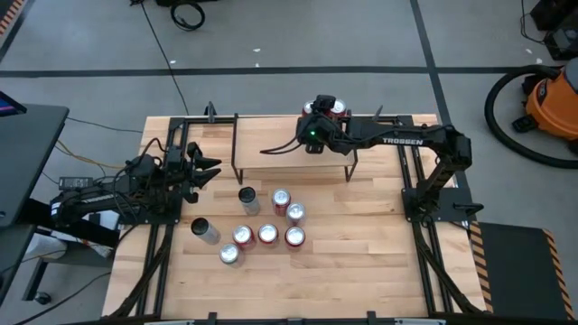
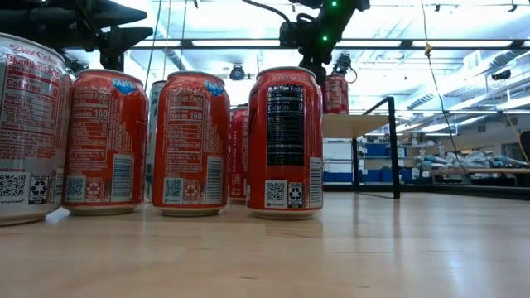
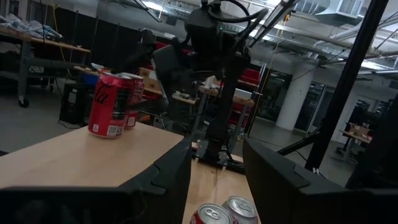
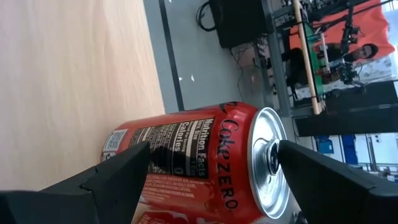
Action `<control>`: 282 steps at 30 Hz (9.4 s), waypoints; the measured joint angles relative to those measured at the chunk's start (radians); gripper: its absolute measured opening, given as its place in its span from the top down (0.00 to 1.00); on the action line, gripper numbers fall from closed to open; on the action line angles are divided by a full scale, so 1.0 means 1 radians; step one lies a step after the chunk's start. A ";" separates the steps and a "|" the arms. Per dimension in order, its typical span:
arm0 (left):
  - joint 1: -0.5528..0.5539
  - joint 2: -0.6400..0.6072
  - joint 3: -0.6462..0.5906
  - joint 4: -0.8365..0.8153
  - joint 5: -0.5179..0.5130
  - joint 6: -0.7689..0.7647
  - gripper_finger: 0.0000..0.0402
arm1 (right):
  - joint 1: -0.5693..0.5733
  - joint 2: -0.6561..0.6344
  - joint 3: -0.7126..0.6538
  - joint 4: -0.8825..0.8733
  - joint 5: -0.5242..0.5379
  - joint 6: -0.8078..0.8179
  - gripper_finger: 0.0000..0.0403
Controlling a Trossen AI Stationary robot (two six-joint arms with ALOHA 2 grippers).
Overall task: Place canned beverage on shelf
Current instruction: Adjust the red soda cans, then put the black soda can on the shelf
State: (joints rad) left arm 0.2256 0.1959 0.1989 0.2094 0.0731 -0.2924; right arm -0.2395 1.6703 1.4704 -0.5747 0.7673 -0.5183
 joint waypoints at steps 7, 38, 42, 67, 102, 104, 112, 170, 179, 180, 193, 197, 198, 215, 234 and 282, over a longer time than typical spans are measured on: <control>0.000 0.000 0.000 0.000 0.000 0.000 0.61 | -0.022 0.000 0.000 -0.002 -0.002 -0.016 0.10; 0.000 0.000 0.000 0.001 0.000 -0.001 0.61 | 0.097 -0.084 0.050 -0.120 0.053 -0.004 0.10; 0.000 0.000 0.000 -0.001 0.000 -0.001 0.61 | 0.111 -0.113 0.052 -0.271 0.096 0.102 0.10; 0.000 0.000 0.000 -0.002 0.000 -0.003 0.61 | 0.083 -0.117 -0.114 -0.393 0.262 0.224 0.12; -0.002 0.000 0.000 0.004 0.005 -0.008 0.61 | 0.358 -0.122 0.023 -0.204 -0.106 0.516 0.14; -0.013 0.000 0.000 0.004 0.037 0.010 0.61 | 0.385 -0.122 0.023 -0.205 -0.114 0.556 0.14; -0.158 0.027 0.000 0.052 0.052 0.188 0.61 | 0.535 -0.122 0.002 -0.227 -0.074 0.673 0.14; -0.280 1.197 1.022 -1.201 -0.179 -0.062 0.17 | 0.633 -0.480 -0.545 0.306 0.305 0.456 0.14; -0.284 1.229 1.022 -1.197 -0.176 -0.074 0.17 | 0.623 -0.480 -0.554 0.308 0.286 0.462 0.14; -0.284 1.232 1.022 -1.194 -0.176 -0.074 0.17 | 0.622 -0.480 -0.558 0.310 0.285 0.463 0.14; -0.284 1.283 1.028 -1.212 -0.180 -0.058 0.32 | 0.604 -0.480 -0.564 0.313 0.261 0.465 0.14; -0.284 1.288 1.027 -1.207 -0.179 -0.028 0.34 | 0.603 -0.480 -0.564 0.312 0.260 0.466 0.14; -0.280 1.287 1.027 -1.205 -0.179 -0.017 0.34 | 0.604 -0.480 -0.564 0.312 0.259 0.465 0.14; -0.203 1.289 1.374 -1.410 -0.159 0.139 0.35 | 0.603 -0.480 -0.564 0.315 0.260 0.464 0.14; 0.015 1.305 1.618 -1.425 -0.106 0.329 0.35 | 0.601 -0.480 -0.564 0.326 0.259 0.462 0.14; 0.281 1.684 2.046 -1.574 0.023 0.634 0.26 | 0.570 -0.479 -0.595 0.364 0.226 0.436 0.14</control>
State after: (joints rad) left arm 0.5064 1.8801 2.2452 -1.3646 0.0956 0.3416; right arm 0.3302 1.1912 0.8753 -0.2106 0.9932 -0.0826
